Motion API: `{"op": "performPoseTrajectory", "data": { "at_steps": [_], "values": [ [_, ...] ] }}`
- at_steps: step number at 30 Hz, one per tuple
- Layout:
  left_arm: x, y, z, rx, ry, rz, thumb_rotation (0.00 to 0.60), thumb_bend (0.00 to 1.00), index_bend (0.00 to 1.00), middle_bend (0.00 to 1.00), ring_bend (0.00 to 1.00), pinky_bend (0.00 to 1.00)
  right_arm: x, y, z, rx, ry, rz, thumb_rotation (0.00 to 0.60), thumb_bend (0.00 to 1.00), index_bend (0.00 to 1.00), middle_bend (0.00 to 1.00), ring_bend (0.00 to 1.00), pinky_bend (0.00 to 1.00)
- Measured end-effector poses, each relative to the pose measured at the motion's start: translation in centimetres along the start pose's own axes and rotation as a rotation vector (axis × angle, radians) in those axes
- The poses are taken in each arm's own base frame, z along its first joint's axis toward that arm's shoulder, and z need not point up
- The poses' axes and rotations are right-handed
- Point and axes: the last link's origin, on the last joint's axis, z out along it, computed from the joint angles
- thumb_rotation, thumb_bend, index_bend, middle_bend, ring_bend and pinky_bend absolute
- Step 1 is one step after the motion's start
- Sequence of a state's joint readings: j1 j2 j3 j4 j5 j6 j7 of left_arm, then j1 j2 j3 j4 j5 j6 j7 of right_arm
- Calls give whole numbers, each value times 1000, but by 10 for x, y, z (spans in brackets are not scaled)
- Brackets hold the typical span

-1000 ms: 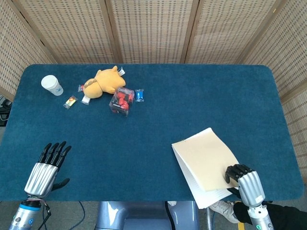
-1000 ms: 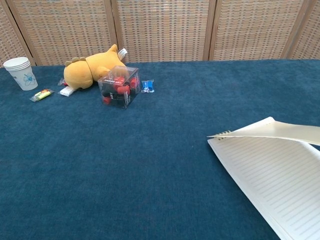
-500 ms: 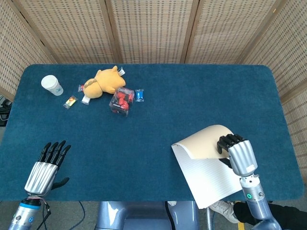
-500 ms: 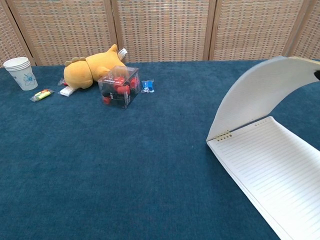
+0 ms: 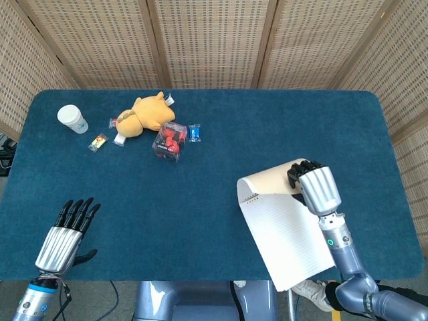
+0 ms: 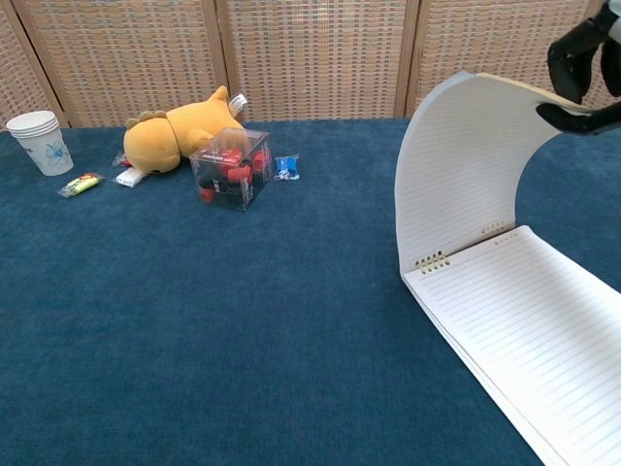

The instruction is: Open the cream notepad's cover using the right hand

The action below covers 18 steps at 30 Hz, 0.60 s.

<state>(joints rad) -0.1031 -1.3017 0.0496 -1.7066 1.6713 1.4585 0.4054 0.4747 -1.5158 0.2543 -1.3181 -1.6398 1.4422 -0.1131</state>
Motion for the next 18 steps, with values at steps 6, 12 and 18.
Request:
{"op": "performPoseTrajectory", "data": {
  "at_steps": [6,12,18],
  "values": [
    [0,-1,2,4,-9,-7,600,1,0,0,0,0,-5,-2,28,-1,-4,-32,600,611,784,741,619,714],
    [-3,-3,4,5,-30,-10,600,0,0,0,0,0,-11,-4,48,-14,-17,-40,600,610,779,732,608,703],
    [-4,-3,5,7,-49,-20,600,0,0,0,0,0,-21,-6,60,-5,-37,-65,600,608,767,708,590,658]
  ]
}}
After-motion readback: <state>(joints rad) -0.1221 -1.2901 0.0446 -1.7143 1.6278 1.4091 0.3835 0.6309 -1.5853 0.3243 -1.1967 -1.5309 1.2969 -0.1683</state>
